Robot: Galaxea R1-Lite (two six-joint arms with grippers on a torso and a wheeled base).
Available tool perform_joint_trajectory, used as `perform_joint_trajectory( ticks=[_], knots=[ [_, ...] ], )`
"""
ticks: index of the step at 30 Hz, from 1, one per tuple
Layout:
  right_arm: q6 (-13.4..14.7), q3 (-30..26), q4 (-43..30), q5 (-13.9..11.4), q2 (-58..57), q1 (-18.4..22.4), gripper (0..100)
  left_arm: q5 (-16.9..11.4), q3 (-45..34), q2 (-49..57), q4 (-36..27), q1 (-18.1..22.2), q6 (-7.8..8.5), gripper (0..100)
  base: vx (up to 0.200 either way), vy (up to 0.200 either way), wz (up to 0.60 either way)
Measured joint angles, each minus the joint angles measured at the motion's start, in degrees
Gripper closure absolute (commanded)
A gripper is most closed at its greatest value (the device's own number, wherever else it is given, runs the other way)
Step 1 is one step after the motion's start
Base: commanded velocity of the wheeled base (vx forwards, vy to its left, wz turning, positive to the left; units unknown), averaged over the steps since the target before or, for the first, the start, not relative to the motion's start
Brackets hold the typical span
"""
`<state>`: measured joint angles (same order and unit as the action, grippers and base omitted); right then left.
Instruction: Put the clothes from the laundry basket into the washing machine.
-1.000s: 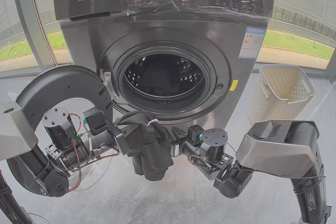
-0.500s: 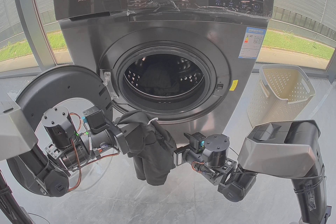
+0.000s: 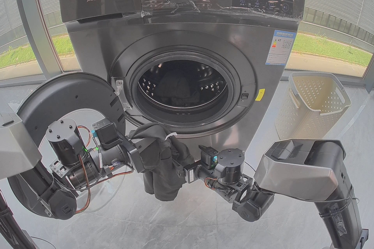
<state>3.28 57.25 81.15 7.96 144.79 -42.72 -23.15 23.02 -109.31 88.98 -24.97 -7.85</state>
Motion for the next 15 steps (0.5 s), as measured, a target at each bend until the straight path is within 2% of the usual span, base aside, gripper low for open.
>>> perform_joint_trajectory(
  ticks=[5,8,12,13,15],
  knots=[
    [-0.5,2.8,-1.0,-0.5,1.1,-0.3,0,-0.2,-0.2,0.0,0.0,-0.1,0.05,100,0.0,0.0,0.0],
    [-0.8,3.6,-1.0,-1.9,1.6,-0.3,0,-0.3,-0.3,0.0,0.0,-0.2,0.16,100,0.0,0.0,0.0],
    [-1.4,4.9,0.2,-2.5,2.5,-0.5,0,-0.3,-0.5,0.0,0.0,-0.3,0.27,100,0.0,0.0,0.0],
    [-1.7,5.3,0.5,-2.6,2.7,-0.5,100,-0.3,-0.5,0.0,0.0,-0.3,0.28,100,0.0,0.0,0.0],
    [-2.3,6.6,1.5,-2.7,3.4,-0.5,100,-0.3,-0.5,0.0,0.0,-0.3,0.33,100,0.0,0.0,0.0]
  ],
)
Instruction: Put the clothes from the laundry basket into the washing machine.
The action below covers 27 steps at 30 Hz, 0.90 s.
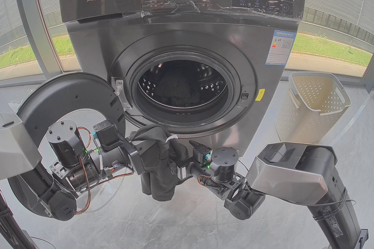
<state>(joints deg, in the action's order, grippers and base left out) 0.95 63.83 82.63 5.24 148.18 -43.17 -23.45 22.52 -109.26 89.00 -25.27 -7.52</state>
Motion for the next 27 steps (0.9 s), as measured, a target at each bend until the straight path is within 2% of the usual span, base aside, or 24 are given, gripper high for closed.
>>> perform_joint_trajectory(
  ticks=[7,14,21,27],
  knots=[
    [-0.4,2.4,0.8,-0.1,1.2,0.0,100,0.0,0.0,-0.1,0.0,0.0,0.06,100,0.0,0.0,0.0],
    [0.0,0.7,1.0,1.2,0.4,0.5,100,0.0,0.2,-0.3,0.0,0.2,0.06,100,0.0,0.0,0.0],
    [1.1,-9.1,1.0,2.6,-5.5,1.3,100,0.0,0.5,-0.4,0.0,0.5,0.02,100,0.0,0.0,0.0],
    [1.5,-18.0,1.2,2.6,-14.0,2.3,100,-0.1,0.7,-0.4,0.0,0.9,0.05,100,0.0,0.0,0.0]
  ],
)
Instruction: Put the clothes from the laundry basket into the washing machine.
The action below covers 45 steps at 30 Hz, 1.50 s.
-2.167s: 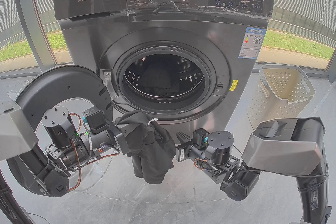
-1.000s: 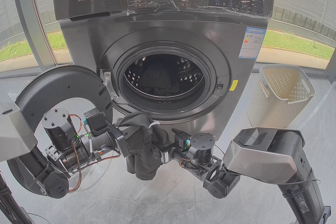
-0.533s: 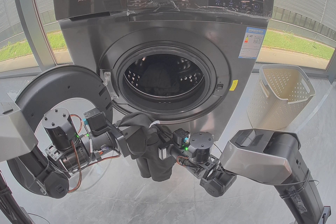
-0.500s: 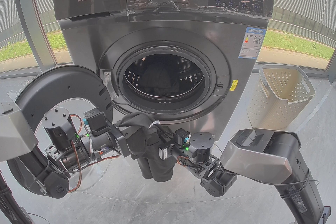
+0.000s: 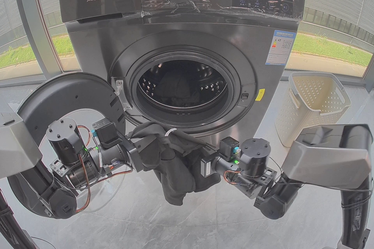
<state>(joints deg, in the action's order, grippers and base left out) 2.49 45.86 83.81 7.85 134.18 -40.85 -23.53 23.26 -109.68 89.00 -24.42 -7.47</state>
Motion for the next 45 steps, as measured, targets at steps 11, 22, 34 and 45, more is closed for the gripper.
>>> perform_joint_trajectory(
  ticks=[11,22,34,45],
  knots=[
    [1.3,-12.9,3.0,-1.9,-14.3,1.2,100,0.1,0.1,0.8,0.0,0.5,0.09,100,0.0,0.0,0.0],
    [4.3,-16.7,4.9,-2.0,-22.4,1.2,100,0.7,0.7,4.3,0.0,0.5,-0.05,100,0.0,0.0,0.0],
    [4.5,-21.1,4.9,-5.5,-24.8,0.6,100,2.9,2.4,5.4,-0.1,0.9,-0.11,100,0.0,0.0,0.0],
    [4.3,-25.1,5.0,-11.8,-26.1,1.2,100,5.8,3.8,4.6,0.0,1.8,0.04,100,0.0,0.0,0.0]
  ],
)
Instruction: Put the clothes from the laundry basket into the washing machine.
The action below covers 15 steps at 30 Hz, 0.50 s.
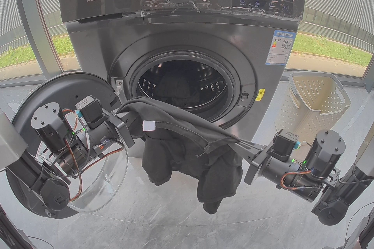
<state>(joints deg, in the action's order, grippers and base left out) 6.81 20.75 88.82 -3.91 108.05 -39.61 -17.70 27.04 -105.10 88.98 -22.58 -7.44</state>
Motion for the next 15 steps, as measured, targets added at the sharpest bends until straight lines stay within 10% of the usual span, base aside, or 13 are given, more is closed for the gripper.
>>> perform_joint_trajectory(
  ticks=[8,15],
  knots=[
    [1.3,8.0,0.1,5.5,-0.1,0.4,100,0.1,0.0,-0.1,0.0,0.0,0.16,100,0.0,0.0,0.0],
    [1.7,7.8,0.1,4.2,0.2,2.0,100,0.1,0.0,-0.1,0.0,0.0,0.35,100,0.0,0.0,0.0]
  ],
)
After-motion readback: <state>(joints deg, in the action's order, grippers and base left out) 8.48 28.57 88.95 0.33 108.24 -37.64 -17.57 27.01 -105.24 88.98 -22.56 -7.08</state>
